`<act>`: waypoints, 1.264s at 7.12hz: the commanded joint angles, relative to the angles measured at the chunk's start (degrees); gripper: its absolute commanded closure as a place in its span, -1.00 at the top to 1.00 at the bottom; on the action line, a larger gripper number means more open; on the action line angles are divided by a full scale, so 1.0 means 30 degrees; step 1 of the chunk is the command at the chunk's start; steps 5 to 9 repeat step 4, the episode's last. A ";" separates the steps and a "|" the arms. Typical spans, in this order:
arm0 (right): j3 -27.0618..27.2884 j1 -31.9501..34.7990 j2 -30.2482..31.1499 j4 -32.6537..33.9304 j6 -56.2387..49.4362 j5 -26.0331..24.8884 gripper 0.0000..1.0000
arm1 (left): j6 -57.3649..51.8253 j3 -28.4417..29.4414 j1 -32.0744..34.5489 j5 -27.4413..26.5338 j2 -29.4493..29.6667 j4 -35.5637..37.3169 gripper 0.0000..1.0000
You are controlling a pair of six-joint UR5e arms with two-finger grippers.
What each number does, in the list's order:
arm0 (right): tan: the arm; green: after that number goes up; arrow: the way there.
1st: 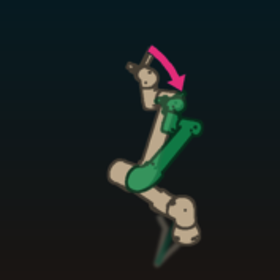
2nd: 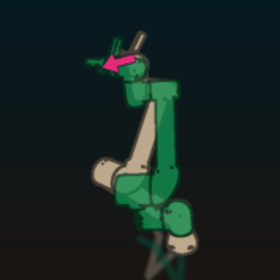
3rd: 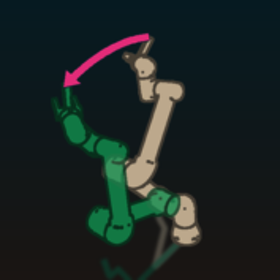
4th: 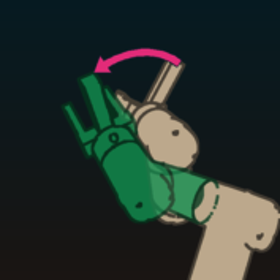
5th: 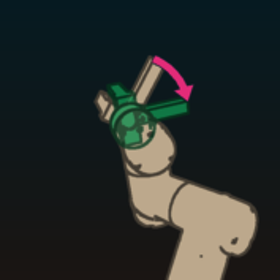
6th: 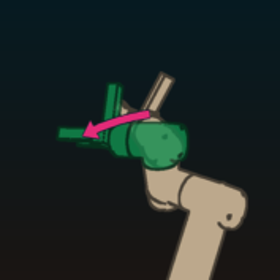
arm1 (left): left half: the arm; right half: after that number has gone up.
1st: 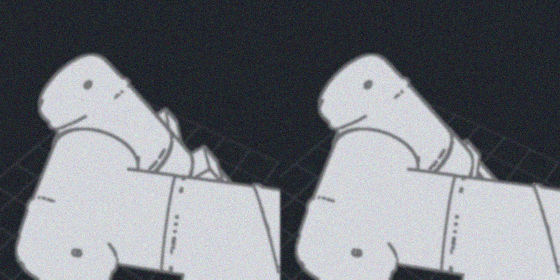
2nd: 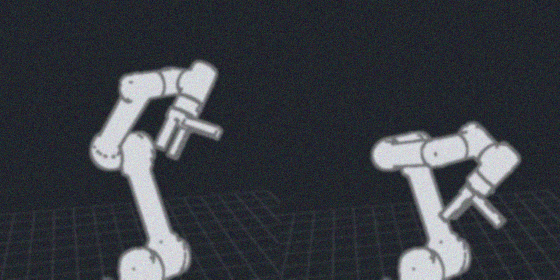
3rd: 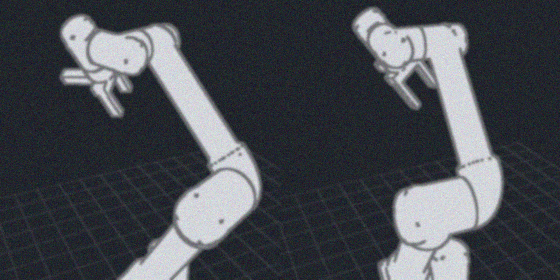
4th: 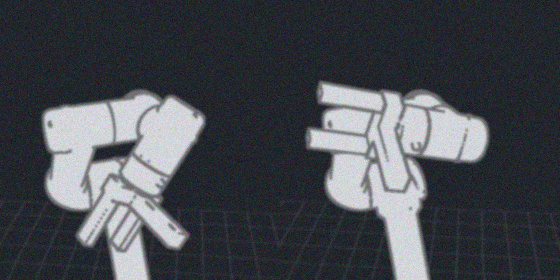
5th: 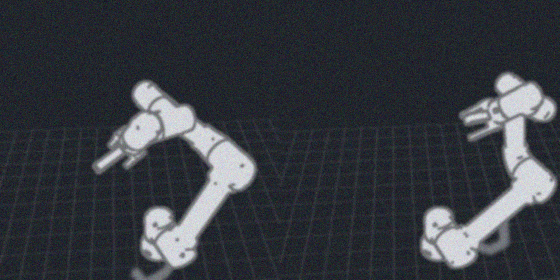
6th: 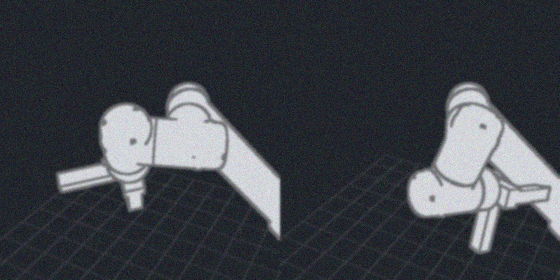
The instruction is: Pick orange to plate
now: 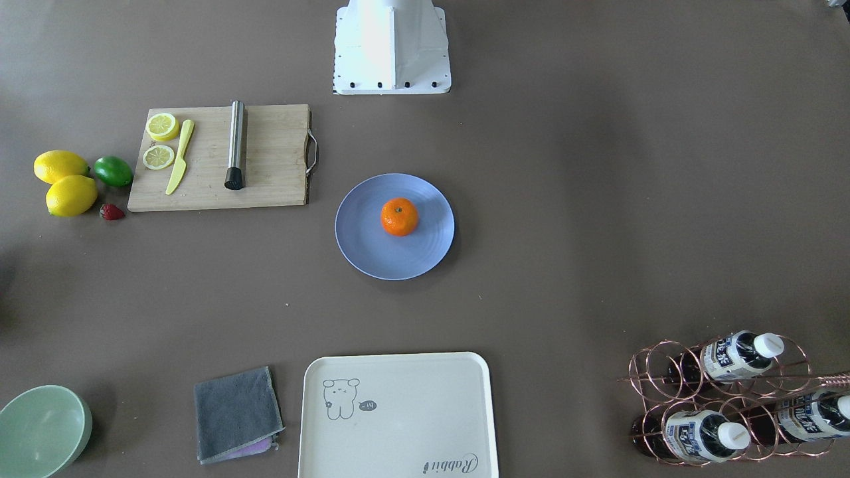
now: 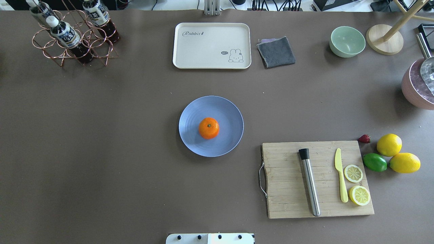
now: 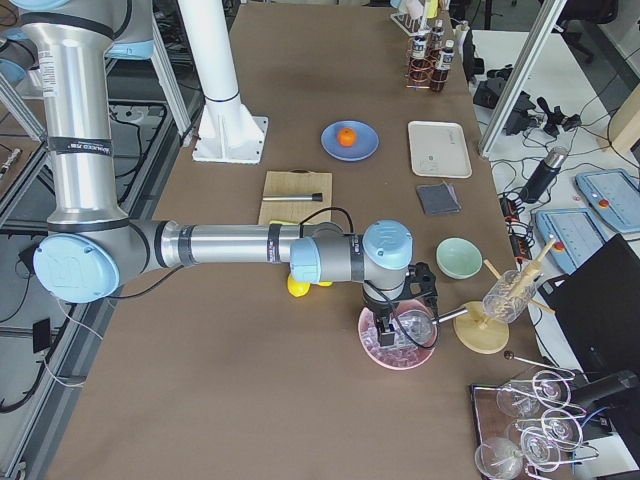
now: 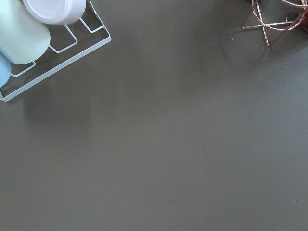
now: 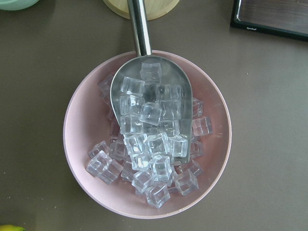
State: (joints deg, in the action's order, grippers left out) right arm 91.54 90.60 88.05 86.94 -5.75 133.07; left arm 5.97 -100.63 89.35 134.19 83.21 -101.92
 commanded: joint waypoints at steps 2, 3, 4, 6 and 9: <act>0.0043 -0.0228 -0.0110 -0.0093 0.0068 -0.0060 1.00 | -0.0026 -0.0119 0.0039 0.0034 0.0008 0.0077 0.97; 0.0014 -0.0229 0.0034 -0.0122 0.0040 -0.0031 1.00 | -0.0026 -0.0061 0.0010 0.0035 0.0008 -0.0068 0.97; 0.0043 -0.0229 0.0036 -0.0122 0.0040 -0.0031 1.00 | -0.0026 -0.0032 0.0010 0.0035 0.0066 -0.0070 0.97; 0.0043 -0.0229 0.0036 -0.0122 0.0040 -0.0031 1.00 | -0.0026 -0.0032 0.0010 0.0035 0.0066 -0.0070 0.97; 0.0043 -0.0229 0.0036 -0.0122 0.0040 -0.0031 1.00 | -0.0026 -0.0032 0.0010 0.0035 0.0066 -0.0070 0.97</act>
